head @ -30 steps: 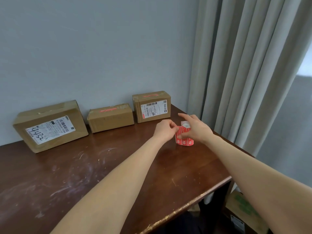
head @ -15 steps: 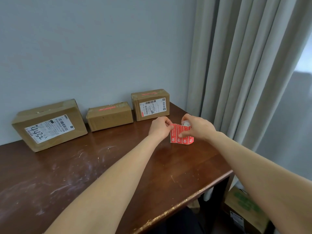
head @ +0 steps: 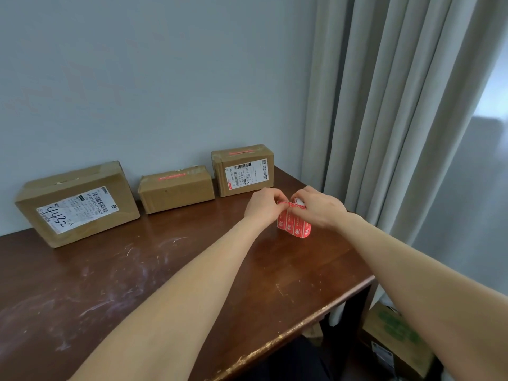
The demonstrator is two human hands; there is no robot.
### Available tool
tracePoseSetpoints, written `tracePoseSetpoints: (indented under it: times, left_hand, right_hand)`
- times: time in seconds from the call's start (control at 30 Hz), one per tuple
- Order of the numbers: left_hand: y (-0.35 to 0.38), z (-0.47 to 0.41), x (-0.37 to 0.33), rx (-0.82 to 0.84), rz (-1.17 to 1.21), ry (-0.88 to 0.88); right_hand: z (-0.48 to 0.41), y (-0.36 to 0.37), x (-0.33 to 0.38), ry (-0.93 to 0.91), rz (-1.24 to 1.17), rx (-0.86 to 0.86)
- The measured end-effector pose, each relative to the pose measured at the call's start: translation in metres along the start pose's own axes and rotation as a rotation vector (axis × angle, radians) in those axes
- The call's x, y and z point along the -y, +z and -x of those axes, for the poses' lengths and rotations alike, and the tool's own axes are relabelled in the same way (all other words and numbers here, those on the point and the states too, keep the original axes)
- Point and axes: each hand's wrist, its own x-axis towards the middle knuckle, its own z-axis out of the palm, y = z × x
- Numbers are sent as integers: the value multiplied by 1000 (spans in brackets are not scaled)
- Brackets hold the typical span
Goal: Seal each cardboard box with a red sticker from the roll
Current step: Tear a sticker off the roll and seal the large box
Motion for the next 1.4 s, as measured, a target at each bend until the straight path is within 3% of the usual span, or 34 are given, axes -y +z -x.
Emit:
tracePoseSetpoints:
  times: [0.6, 1.0, 1.4]
  left_hand:
    - [-6, -2, 10, 11, -40, -40]
    - [-4, -3, -2, 19, -86, 67]
    - [0, -5, -1, 70, -5, 5]
  right_hand:
    - [0, -2, 0, -22, -67, 54]
    - [3, -7, 1, -17, -103, 33]
    - [5, -4, 2, 6, -89, -7]
